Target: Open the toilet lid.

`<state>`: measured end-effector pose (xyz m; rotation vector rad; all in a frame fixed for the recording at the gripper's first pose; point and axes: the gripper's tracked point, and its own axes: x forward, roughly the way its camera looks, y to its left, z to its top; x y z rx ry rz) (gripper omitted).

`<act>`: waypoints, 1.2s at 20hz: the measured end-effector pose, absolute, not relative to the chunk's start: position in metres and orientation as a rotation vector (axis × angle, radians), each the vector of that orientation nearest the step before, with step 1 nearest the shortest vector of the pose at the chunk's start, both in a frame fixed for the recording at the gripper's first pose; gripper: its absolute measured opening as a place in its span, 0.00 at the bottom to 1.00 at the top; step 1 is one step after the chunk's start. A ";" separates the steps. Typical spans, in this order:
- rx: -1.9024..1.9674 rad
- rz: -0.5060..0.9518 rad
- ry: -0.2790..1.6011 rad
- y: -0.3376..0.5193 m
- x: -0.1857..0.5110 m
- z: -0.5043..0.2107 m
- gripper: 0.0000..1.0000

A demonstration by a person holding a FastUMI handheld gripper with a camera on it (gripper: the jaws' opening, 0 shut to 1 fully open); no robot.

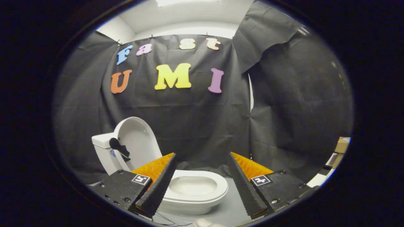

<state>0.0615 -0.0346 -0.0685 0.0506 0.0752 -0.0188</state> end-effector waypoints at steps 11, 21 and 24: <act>0.086 -0.072 0.101 -0.068 0.074 -0.096 1.00; 0.033 -0.049 0.085 -0.055 0.072 -0.095 1.00; 0.043 -0.051 0.087 -0.057 0.073 -0.097 1.00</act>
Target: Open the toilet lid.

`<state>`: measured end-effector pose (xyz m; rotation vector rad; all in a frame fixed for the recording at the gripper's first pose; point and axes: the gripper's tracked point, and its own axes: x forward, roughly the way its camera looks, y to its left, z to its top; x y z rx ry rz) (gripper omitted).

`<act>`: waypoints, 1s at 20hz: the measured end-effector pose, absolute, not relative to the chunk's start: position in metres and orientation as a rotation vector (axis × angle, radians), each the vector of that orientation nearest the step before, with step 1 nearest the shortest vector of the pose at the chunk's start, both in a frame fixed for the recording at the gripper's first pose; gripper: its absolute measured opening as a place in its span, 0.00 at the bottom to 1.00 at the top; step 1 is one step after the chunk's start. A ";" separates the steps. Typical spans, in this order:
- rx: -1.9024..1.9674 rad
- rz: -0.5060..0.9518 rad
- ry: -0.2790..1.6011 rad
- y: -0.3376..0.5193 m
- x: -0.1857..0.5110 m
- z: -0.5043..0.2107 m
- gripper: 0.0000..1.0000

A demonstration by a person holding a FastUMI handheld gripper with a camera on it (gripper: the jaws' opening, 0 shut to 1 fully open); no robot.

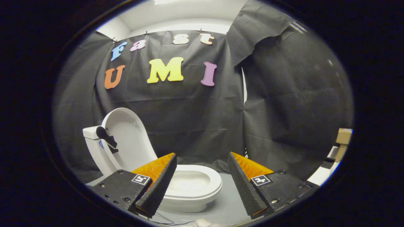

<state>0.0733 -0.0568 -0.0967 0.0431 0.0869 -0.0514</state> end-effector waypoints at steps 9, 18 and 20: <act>0.058 -0.057 0.066 -0.061 0.072 -0.089 1.00; 0.056 -0.054 0.064 -0.060 0.072 -0.089 1.00; 0.057 -0.054 0.066 -0.060 0.072 -0.091 1.00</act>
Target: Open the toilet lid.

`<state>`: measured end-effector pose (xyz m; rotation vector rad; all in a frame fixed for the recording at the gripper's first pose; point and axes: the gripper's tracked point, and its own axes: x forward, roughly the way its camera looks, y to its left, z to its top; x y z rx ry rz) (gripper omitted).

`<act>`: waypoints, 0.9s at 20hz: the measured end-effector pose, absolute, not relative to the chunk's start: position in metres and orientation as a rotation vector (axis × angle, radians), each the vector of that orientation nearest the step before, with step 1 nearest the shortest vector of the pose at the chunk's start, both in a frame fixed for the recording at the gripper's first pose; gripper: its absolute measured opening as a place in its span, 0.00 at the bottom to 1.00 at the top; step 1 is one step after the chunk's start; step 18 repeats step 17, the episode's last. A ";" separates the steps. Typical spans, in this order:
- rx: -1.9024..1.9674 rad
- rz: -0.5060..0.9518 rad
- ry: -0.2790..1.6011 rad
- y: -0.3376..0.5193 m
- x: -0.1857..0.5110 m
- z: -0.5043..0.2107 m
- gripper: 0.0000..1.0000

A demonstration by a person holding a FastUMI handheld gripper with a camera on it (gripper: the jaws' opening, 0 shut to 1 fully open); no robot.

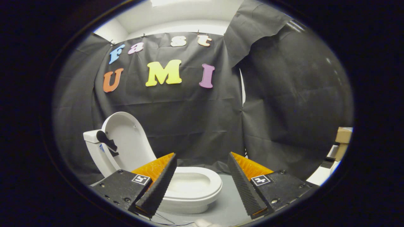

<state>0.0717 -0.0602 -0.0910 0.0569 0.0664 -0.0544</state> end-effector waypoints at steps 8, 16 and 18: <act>0.052 -0.049 0.063 -0.058 0.072 -0.091 1.00; 0.051 -0.047 0.072 -0.057 0.072 -0.094 1.00; 0.051 -0.046 0.074 -0.056 0.072 -0.094 1.00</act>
